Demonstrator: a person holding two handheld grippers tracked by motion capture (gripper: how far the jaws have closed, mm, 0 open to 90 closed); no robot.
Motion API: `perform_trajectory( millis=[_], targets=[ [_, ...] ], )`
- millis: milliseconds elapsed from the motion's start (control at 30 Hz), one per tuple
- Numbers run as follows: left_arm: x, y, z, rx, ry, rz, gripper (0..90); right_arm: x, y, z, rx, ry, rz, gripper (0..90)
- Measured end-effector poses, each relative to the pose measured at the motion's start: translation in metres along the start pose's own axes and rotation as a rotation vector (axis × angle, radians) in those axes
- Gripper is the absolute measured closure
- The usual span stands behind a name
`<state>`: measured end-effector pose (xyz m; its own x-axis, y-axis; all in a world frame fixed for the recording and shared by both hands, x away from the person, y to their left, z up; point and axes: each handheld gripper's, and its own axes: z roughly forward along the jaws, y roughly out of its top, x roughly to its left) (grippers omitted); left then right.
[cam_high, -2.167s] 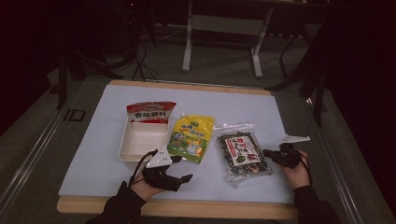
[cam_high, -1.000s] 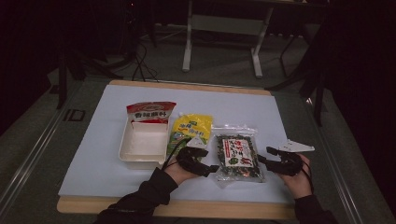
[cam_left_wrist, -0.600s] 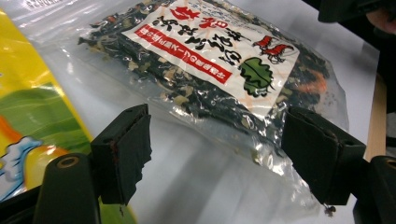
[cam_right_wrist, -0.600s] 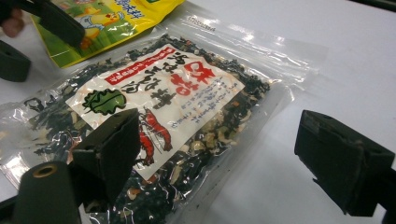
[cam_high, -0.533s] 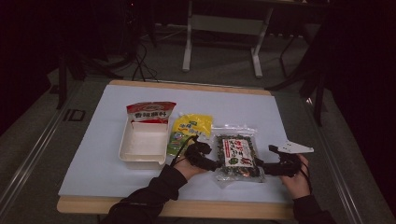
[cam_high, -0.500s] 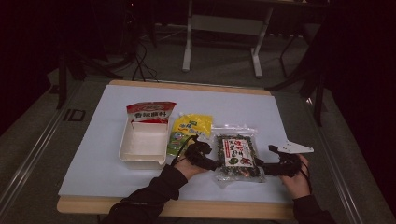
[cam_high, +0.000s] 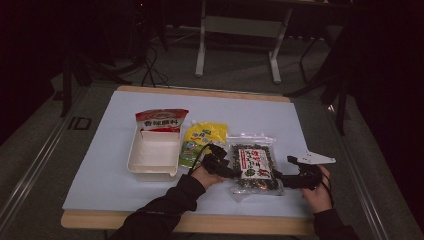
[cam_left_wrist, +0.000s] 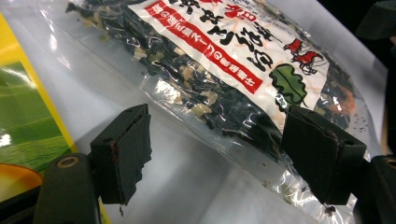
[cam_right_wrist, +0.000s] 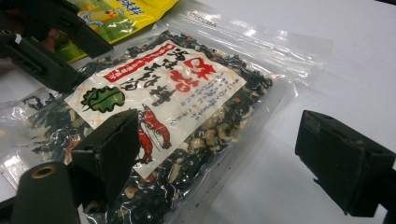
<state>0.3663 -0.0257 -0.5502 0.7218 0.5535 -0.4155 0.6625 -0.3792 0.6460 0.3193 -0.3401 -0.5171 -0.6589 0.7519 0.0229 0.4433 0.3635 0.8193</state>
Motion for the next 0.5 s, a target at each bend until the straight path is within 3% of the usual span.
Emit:
perform_trajectory(
  millis=[367, 500],
  targets=[
    [0.0037, 0.0024, -0.0017, 0.039, -0.060, -0.044, 32.1, -0.0005, -0.0001, 0.0013, 0.004, 0.024, 0.010, 13.8],
    [0.0048, 0.0052, 0.0002, 0.052, -0.085, -0.122, 36.2, 0.0000, -0.0005, 0.0045, 0.016, 0.034, 0.012, 13.8]
  ],
)
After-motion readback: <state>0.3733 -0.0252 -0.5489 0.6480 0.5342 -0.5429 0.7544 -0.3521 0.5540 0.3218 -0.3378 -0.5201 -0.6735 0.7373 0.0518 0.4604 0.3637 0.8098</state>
